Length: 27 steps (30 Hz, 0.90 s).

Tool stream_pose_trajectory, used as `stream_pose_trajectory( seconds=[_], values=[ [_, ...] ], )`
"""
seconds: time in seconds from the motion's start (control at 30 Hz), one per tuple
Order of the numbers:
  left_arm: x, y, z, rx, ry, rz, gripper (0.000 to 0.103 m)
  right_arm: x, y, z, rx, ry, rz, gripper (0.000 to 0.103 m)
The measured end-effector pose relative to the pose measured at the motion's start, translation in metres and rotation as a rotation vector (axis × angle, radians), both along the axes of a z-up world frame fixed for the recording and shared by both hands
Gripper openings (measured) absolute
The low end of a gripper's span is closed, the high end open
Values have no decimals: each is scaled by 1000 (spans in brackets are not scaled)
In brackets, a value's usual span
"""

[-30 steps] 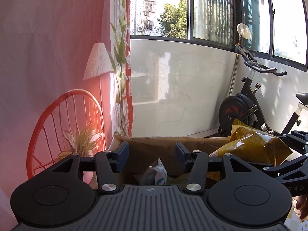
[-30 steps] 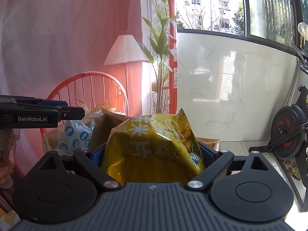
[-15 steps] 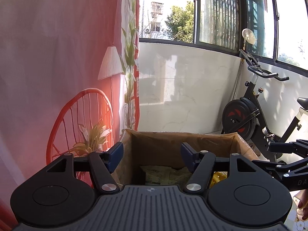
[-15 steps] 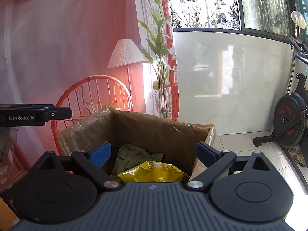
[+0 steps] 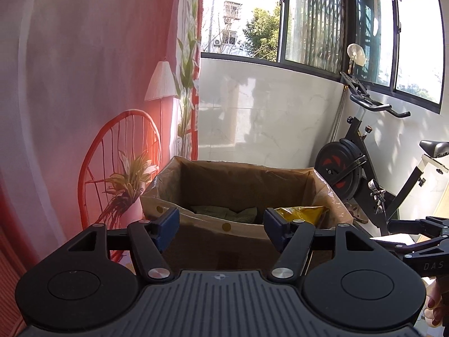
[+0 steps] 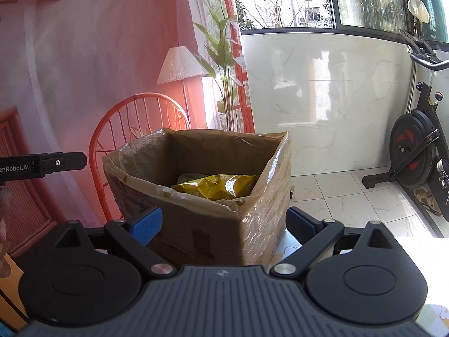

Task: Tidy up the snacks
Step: 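Move both open grippers back from the box to the snack pile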

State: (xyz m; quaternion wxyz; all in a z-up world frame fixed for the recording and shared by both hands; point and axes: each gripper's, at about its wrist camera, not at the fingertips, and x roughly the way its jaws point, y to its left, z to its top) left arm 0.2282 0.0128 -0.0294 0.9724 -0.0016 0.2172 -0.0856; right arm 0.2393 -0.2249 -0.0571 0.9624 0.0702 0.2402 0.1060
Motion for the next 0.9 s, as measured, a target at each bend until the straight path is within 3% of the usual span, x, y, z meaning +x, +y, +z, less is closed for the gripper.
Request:
stream_pose_trajectory(
  seconds=[0.5,0.9],
  values=[
    [-60,-16,-40,-4,57,-20,69,-80,-10,-43,11,71,-59,97],
    [-74,-27,-86,6,132,-67,69,-117,-4,-92,18,128,-84,96]
  ],
)
